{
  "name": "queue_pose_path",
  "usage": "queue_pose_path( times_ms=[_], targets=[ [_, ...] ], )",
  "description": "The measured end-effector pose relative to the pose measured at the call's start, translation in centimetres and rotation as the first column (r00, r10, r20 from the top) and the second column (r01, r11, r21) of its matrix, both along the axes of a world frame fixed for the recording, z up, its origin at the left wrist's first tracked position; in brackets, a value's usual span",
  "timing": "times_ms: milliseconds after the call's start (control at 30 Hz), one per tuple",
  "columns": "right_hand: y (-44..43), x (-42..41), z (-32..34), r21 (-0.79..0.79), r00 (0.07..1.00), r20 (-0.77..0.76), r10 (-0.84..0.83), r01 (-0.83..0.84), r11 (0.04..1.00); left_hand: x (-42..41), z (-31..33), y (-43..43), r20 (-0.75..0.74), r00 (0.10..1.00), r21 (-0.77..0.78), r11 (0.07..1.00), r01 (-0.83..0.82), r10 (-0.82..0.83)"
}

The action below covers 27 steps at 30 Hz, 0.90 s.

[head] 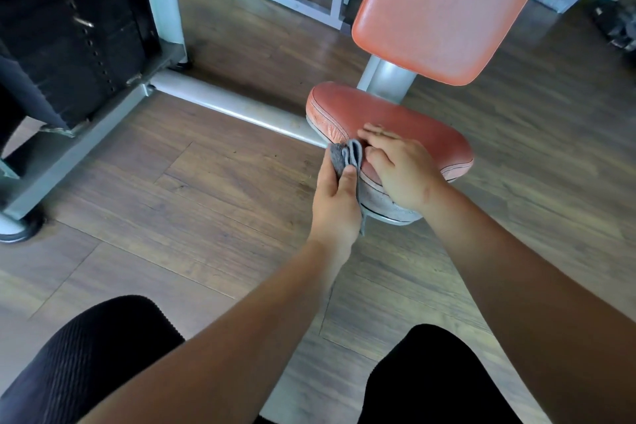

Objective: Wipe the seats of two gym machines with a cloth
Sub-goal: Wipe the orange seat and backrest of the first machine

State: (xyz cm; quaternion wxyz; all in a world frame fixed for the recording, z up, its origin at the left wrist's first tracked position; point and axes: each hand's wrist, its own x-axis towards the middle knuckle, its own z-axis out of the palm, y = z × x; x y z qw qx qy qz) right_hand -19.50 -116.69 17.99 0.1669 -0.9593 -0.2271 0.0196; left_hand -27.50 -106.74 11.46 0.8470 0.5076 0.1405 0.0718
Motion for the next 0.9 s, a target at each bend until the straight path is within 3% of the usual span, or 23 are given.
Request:
queue_pose_path(
  times_ms=[100, 300, 400, 500, 567, 700, 800, 900],
  targets=[
    [0.0, 0.1, 0.0, -0.021, 1.0, -0.001, 0.015, -0.015, 1.0, 3.0, 0.1, 1.2, -0.035, 0.999, 0.025, 0.999, -0.02, 0.021],
    [-0.1, 0.0, 0.2, -0.033, 1.0, -0.013, 0.007, -0.007, 0.999, 0.7, 1.2, 1.7, -0.086, 0.996, 0.048, 0.999, -0.014, 0.018],
    [0.2, -0.8, 1.7, -0.035, 0.993, -0.117, -0.028, 0.024, 0.999, 2.3, 4.5, 4.0, -0.164, 0.986, 0.059, 0.998, -0.017, 0.026],
    [1.2, -2.2, 5.9, 0.112, 0.959, -0.239, -0.154, 0.185, 0.976, 2.9, 9.7, 5.5, -0.247, 0.969, 0.109, 0.994, 0.029, -0.001],
    [2.2, -3.1, 9.6, 0.277, 0.921, -0.322, -0.22, 0.314, 0.908, 2.7, 13.6, 5.5, -0.28, 0.959, 0.101, 0.992, 0.073, -0.042],
    [3.6, -4.3, 19.3, 0.555, 0.845, -0.458, -0.277, 0.515, 0.653, 2.0, 24.9, 4.3, -0.299, 0.95, 0.062, 0.991, 0.117, -0.093],
    [3.5, -5.1, 26.9, 0.614, 0.808, -0.518, -0.281, 0.58, 0.535, 1.4, 33.5, 3.1, -0.333, 0.937, 0.051, 0.99, 0.131, -0.107],
    [2.8, -6.1, 33.3, 0.633, 0.777, -0.567, -0.275, 0.624, 0.458, 0.4, 40.8, 1.6, -0.365, 0.921, -0.082, 0.99, 0.11, -0.133]
  ],
)
